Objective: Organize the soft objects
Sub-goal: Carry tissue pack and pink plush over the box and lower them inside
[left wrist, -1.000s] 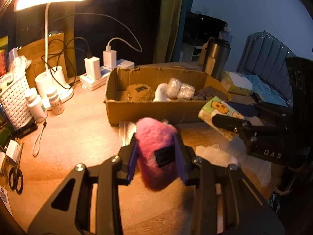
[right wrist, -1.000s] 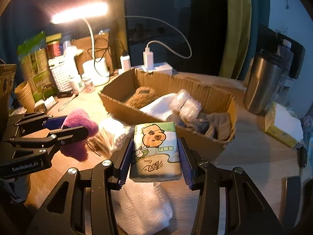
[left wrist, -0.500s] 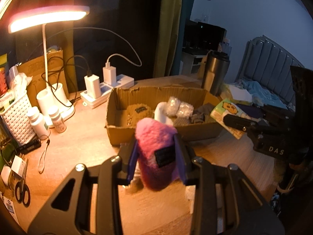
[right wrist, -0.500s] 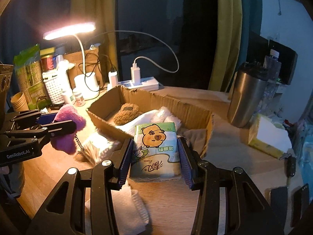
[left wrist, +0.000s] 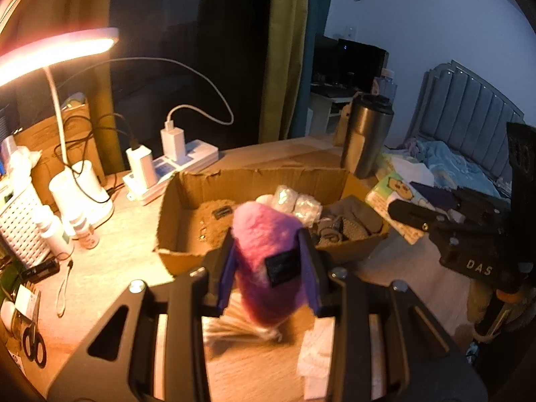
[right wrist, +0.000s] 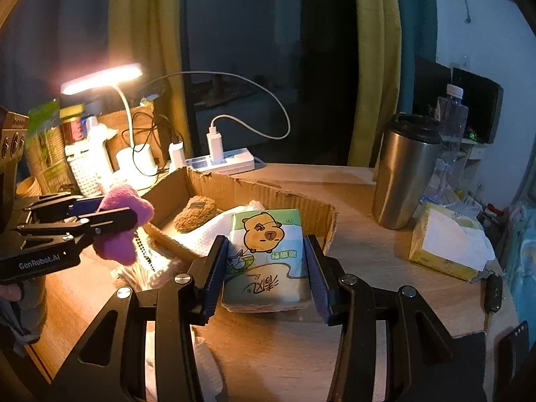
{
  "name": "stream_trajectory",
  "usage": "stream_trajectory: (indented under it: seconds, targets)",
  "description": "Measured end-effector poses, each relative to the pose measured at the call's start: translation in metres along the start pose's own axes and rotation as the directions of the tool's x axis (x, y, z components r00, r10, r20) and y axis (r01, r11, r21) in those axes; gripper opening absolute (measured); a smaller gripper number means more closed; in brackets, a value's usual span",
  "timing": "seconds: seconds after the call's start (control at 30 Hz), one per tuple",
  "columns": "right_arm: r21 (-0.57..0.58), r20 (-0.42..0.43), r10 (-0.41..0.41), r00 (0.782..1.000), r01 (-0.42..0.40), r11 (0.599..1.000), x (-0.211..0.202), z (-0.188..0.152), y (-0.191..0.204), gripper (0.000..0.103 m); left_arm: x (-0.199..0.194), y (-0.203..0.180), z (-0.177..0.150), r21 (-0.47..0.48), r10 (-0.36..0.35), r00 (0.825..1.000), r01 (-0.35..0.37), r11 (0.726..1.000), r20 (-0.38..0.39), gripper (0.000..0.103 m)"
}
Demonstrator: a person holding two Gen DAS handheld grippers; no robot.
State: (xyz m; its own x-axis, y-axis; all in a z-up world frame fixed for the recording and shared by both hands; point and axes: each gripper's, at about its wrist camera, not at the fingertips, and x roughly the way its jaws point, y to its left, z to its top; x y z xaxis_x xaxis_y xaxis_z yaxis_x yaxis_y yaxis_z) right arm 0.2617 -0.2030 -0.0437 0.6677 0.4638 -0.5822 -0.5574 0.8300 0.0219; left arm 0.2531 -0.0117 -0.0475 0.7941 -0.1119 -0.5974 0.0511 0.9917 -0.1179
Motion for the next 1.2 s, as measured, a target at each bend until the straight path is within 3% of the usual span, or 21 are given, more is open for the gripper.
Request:
stream_trajectory:
  seconds: [0.73,0.87,0.9,0.93,0.97,1.2]
  targets:
    - [0.062,-0.033,-0.003,0.999,0.006,0.998,0.035,0.002,-0.033,0.048,0.083,-0.008,0.024,-0.026,-0.047,0.998,0.046,0.999,-0.048,0.036]
    - [0.064,-0.041,-0.008,0.999,0.010,0.998,0.039,0.003,-0.033,0.048,0.099,-0.007,0.022,-0.039,-0.056,0.995,0.053,0.998,-0.086,0.037]
    - [0.064,-0.042,-0.008,0.999,0.011,0.998,0.039,0.003,-0.033,0.048,0.102,-0.008,0.022,-0.039,-0.059,0.993,0.055,0.998,-0.102,0.044]
    - [0.065,-0.043,-0.009,0.999,0.011,0.998,0.039,0.003,-0.033,0.048,0.103,-0.008,0.022,-0.036,-0.058,0.992,0.055,0.998,-0.109,0.058]
    - [0.065,-0.043,-0.009,0.999,0.011,0.998,0.040,0.003,-0.033,0.048,0.103,-0.008,0.022,-0.034,-0.055,0.993,0.052,0.998,-0.108,0.062]
    - [0.051,-0.048,0.008,0.999,-0.006,0.999,0.046,0.008,-0.021,0.048,0.081,0.002,0.023,-0.046,-0.041,0.998,0.038,0.998,-0.052,0.064]
